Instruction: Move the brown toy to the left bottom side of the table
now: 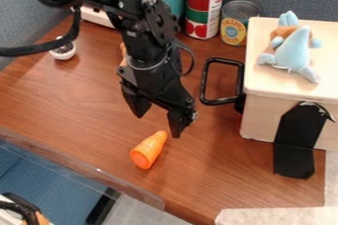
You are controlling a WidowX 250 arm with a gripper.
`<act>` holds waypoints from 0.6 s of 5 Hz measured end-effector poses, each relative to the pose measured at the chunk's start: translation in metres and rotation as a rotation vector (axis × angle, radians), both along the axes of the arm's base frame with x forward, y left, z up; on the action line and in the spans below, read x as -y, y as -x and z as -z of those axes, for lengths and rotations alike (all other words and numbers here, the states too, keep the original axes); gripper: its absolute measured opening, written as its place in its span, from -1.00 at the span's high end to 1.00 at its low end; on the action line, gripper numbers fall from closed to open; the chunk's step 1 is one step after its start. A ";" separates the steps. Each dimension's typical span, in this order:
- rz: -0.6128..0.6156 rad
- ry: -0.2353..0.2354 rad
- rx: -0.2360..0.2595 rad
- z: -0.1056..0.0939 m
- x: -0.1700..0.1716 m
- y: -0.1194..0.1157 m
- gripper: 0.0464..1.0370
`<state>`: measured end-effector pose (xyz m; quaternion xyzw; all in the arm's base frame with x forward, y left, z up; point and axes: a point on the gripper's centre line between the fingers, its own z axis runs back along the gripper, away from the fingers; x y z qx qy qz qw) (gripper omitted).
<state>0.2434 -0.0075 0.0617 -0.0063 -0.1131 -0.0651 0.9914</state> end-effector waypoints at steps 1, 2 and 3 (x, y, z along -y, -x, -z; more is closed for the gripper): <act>-0.006 0.001 -0.023 0.005 0.000 0.002 -0.93; -0.087 -0.021 -0.050 0.011 -0.023 -0.016 -0.93; -0.184 -0.009 -0.039 0.009 -0.055 -0.039 -0.93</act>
